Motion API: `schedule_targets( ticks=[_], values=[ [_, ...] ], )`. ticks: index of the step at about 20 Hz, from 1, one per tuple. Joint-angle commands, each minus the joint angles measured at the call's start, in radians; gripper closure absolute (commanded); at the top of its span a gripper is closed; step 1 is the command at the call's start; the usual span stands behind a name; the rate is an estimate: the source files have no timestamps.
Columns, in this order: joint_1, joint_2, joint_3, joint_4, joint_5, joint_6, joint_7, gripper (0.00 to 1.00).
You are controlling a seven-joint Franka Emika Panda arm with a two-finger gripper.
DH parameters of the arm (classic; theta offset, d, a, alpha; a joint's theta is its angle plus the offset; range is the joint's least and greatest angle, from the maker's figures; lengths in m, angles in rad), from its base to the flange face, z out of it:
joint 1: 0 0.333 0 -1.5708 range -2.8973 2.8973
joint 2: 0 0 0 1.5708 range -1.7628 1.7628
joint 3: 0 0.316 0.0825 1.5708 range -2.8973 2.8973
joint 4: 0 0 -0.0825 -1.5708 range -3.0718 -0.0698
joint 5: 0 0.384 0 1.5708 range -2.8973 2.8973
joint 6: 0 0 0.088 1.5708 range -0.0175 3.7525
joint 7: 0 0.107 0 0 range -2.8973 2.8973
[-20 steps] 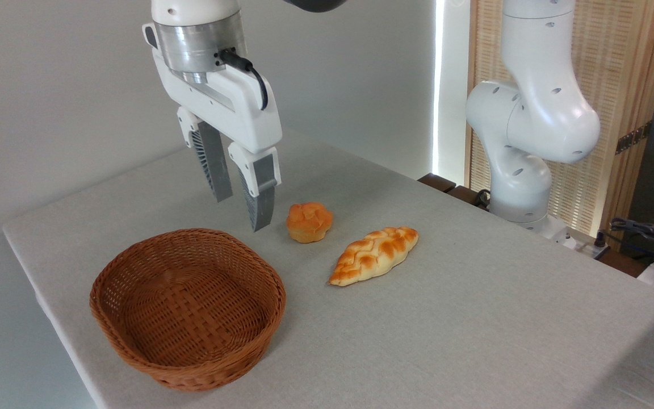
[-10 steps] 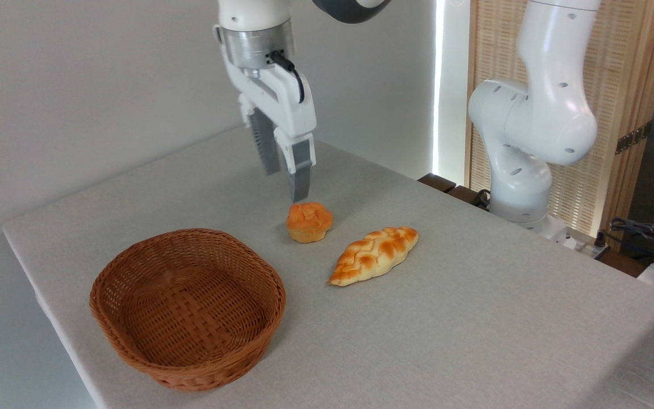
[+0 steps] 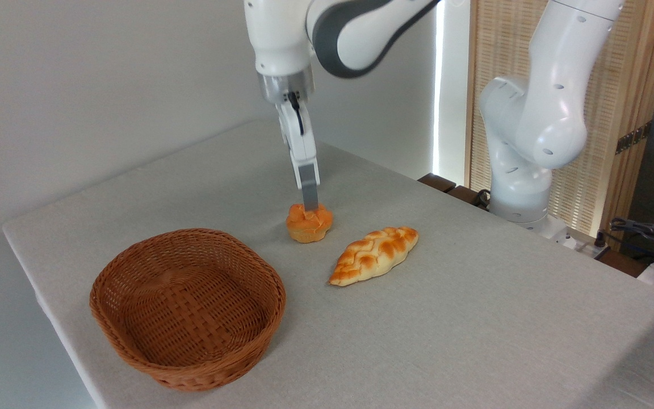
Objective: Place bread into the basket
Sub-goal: 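Lower the gripper onto the round bun and close on it, then lift the held bun and carry it over the wicker basket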
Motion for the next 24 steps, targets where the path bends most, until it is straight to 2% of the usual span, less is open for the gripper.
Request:
schedule_targets(
  ticks=[1,2,9,10,12,14,15,20,24],
  values=[
    [-0.005,0.004,0.026,-0.028,0.121,0.054,0.037,0.0],
    [-0.005,0.013,0.041,-0.029,0.15,0.056,0.037,0.0],
    [-0.014,0.043,0.052,-0.068,0.149,0.135,0.029,0.01],
    [-0.014,0.052,0.052,-0.068,0.143,0.149,0.027,0.14],
    [-0.014,0.066,0.052,-0.068,0.137,0.172,0.027,0.49],
    [-0.014,0.076,0.053,-0.066,0.137,0.177,0.027,0.7],
    [-0.014,0.079,0.053,-0.065,0.137,0.177,0.027,0.73],
    [-0.014,0.092,0.053,-0.062,0.135,0.177,0.027,0.76],
    [-0.014,0.092,0.053,-0.048,0.137,0.171,0.026,0.76]
  ],
)
